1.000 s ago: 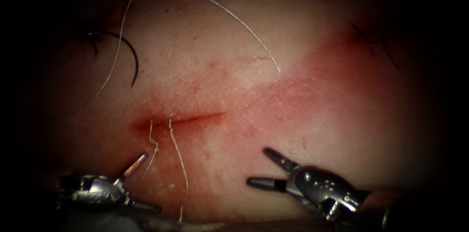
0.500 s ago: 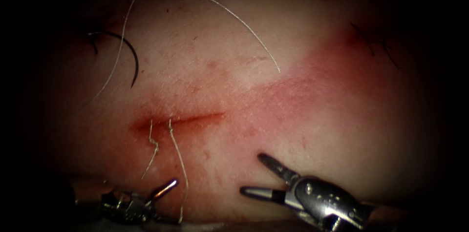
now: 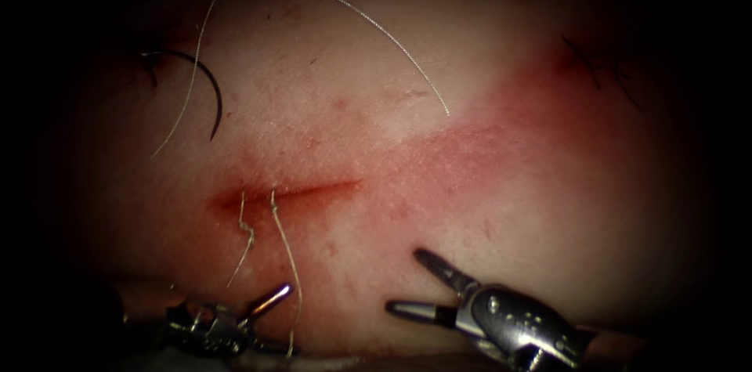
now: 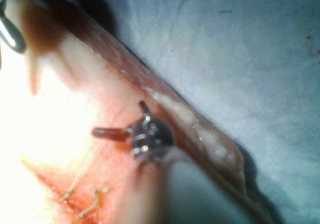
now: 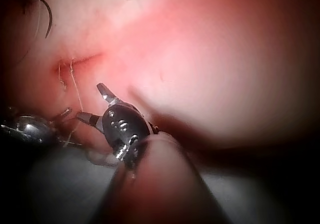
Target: Wound Closure
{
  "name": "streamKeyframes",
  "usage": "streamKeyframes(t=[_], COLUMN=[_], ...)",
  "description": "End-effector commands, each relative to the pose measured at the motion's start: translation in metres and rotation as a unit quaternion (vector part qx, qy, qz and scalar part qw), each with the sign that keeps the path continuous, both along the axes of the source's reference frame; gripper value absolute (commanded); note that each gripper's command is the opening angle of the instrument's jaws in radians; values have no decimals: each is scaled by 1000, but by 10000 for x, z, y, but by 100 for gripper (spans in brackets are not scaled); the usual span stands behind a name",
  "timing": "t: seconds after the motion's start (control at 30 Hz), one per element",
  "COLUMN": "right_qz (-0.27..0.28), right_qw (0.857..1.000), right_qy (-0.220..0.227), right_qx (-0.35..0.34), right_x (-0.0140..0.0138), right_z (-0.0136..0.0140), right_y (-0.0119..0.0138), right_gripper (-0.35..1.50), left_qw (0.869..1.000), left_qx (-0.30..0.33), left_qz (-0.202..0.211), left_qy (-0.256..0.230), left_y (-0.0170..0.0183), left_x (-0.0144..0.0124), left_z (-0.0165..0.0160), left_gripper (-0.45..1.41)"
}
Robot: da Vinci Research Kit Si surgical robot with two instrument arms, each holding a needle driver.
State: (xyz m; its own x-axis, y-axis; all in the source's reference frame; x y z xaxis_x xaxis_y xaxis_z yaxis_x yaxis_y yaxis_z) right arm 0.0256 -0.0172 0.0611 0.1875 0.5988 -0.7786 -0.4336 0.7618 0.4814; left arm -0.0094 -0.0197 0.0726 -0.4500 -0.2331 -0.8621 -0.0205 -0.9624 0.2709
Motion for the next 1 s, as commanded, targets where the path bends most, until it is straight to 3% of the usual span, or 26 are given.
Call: streamKeyframes(t=[0.03,0.33,0.37,0.4,0.43,0.5,0.63,0.7,0.8,0.87,0.9,1.0], right_qz=[0,0,0,0,0,-1,-2,-26,-55,-78,-104,-117], right_qw=[1000,1000,1000,1000,1000,1000,1000,999,997,995,991,985], right_qy=[3,3,3,3,3,3,4,26,47,55,55,35], right_qx=[1,0,-1,-1,-1,-1,-1,3,3,-20,-65,-122], right_x=[8,9,9,9,9,10,12,16,26,36,50,71], right_z=[6,8,8,9,9,9,8,9,12,16,21,27], right_y=[-8,-11,-12,-12,-12,-13,-14,-14,-9,-4,3,11], right_gripper=[148,148,148,148,148,148,145,133,133,136,140,148], left_qw=[1000,1000,1000,1000,1000,1000,999,998,998,998,997,997], left_qx=[4,-1,-1,0,-1,-3,26,42,45,49,52,56], left_qz=[0,-7,-6,-4,-4,-11,-42,-49,-49,-50,-52,-55], left_qy=[-1,-4,-5,-7,-6,-1,6,3,3,3,5,5], left_y=[-8,-9,-8,-7,-7,-8,-7,-6,-3,2,10,18], left_x=[-7,-22,-22,-21,-19,-15,-6,3,13,22,29,35], left_z=[3,5,6,7,7,6,-2,-12,-22,-30,-37,-43], left_gripper=[96,93,85,68,37,-45,-45,-45,-45,-45,-45,-45])
